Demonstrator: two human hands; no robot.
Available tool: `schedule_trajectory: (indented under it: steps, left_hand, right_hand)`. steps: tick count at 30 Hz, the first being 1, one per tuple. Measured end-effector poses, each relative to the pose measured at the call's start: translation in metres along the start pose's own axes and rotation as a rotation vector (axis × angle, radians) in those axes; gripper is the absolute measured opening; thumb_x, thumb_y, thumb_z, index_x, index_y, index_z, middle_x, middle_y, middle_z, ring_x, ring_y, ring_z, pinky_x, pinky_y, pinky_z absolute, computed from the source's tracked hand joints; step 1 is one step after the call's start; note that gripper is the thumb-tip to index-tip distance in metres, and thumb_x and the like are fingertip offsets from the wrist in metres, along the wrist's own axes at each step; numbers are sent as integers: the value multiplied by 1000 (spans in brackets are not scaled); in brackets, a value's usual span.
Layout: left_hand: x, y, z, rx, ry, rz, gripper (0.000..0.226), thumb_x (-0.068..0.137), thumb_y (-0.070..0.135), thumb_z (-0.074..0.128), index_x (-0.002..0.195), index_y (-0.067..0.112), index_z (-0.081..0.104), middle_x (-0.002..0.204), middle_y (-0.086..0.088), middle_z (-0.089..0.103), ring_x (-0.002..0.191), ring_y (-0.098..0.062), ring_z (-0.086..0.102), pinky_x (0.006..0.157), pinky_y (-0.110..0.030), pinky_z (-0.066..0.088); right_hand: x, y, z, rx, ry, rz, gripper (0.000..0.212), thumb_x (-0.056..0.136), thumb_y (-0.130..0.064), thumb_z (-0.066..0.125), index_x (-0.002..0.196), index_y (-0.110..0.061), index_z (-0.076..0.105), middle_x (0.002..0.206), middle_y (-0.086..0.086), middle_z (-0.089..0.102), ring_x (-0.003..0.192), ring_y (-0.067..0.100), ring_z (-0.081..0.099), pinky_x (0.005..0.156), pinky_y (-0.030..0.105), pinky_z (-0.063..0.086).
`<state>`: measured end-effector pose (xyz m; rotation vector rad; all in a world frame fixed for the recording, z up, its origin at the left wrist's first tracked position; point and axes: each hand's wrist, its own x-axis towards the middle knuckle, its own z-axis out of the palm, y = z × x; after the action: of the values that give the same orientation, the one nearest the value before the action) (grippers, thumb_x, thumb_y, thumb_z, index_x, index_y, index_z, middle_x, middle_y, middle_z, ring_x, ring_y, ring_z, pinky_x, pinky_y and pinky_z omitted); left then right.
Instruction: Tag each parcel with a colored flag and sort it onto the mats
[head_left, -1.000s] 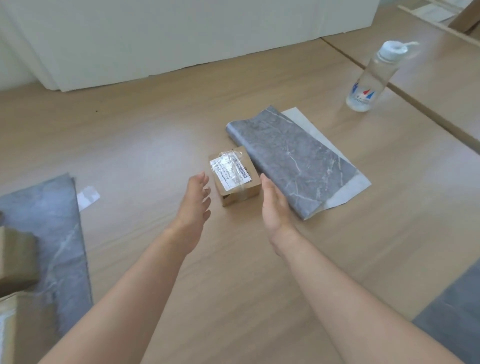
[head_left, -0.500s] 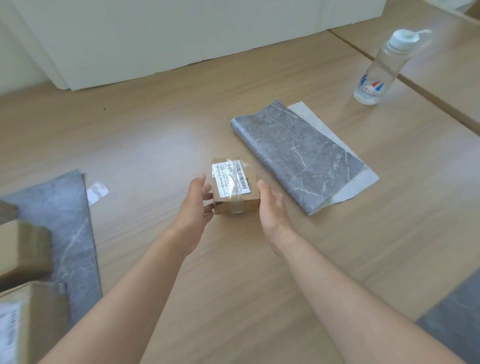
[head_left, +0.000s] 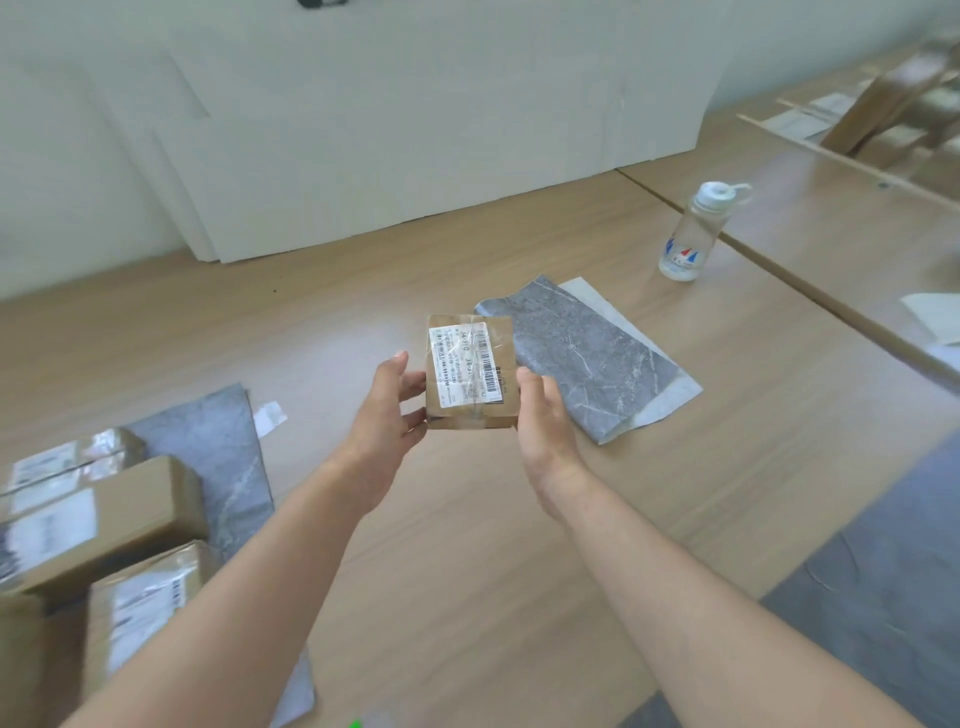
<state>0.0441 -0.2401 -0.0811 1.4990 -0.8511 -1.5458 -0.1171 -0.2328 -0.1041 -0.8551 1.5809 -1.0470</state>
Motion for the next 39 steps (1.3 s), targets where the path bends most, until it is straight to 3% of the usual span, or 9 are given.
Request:
schedule_trajectory:
  steps: [4, 7, 11, 14, 17, 22, 29, 34, 39]
  left_hand:
    - [-46, 26, -22, -16, -46, 45, 58, 99, 62, 38, 136, 22, 58, 134, 1, 60, 120, -28, 61, 115, -41, 39]
    - [-84, 46, -38, -7, -91, 91, 59, 99, 62, 37, 139, 23, 56, 132, 2, 59, 119, -27, 62, 115, -40, 39]
    - [-132, 73, -56, -7, -132, 147, 55, 99, 61, 38, 134, 24, 59, 128, 0, 60, 113, -27, 65, 112, -40, 42]
    - [-163, 94, -65, -8, -156, 186, 54, 98, 61, 39, 131, 25, 61, 127, -2, 61, 111, -28, 67, 111, -40, 44]
    - [-190, 113, -68, -6, -187, 221, 53, 97, 62, 41, 128, 25, 63, 130, -4, 60, 116, -33, 65, 110, -40, 44]
    - [-235, 140, -65, -11, -205, 287, 51, 97, 61, 41, 128, 26, 63, 131, -4, 61, 118, -33, 63, 110, -39, 44]
    - [-301, 150, -57, -21, -226, 397, 36, 101, 56, 38, 114, 33, 63, 130, -5, 60, 117, -31, 64, 104, -32, 46]
    - [-343, 135, -41, -25, -225, 423, 37, 104, 51, 35, 110, 30, 65, 120, -4, 64, 104, -27, 67, 90, -27, 49]
    - [-381, 109, -12, 3, -242, 415, 38, 105, 49, 32, 112, 29, 64, 115, -1, 63, 96, -23, 66, 87, -27, 48]
  right_hand:
    - [-52, -33, 6, -5, 3, -96, 27, 104, -44, 40, 112, -29, 62, 106, -16, 69, 100, -3, 62, 81, 20, 47]
    - [-96, -59, 10, -11, -16, -177, 29, 107, -35, 38, 93, -35, 63, 92, -26, 62, 76, -28, 54, 63, 2, 39]
    - [-148, -88, 15, -1, 6, -241, 32, 108, -30, 36, 92, -28, 64, 87, -22, 63, 66, -27, 53, 56, -2, 37]
    - [-183, -110, 17, -16, 43, -286, 35, 107, -33, 35, 104, -22, 68, 90, -19, 68, 72, -20, 59, 60, 5, 40]
    - [-215, -134, 14, -10, 81, -305, 33, 107, -34, 36, 99, -23, 66, 90, -16, 68, 82, -7, 59, 68, 18, 39]
    - [-260, -164, 4, 5, 119, -346, 35, 106, -36, 37, 107, -17, 66, 92, -12, 68, 85, 1, 59, 67, 15, 42]
    - [-307, -184, -9, 44, 106, -394, 56, 84, -59, 38, 106, -19, 71, 105, 0, 76, 107, 21, 68, 91, 39, 51]
    - [-341, -170, -37, 75, 93, -401, 63, 77, -64, 39, 105, -19, 72, 103, -1, 77, 106, 23, 70, 98, 45, 52]
    - [-379, -148, -77, 113, 105, -386, 54, 84, -54, 41, 106, -15, 72, 101, -1, 78, 104, 21, 71, 101, 47, 53]
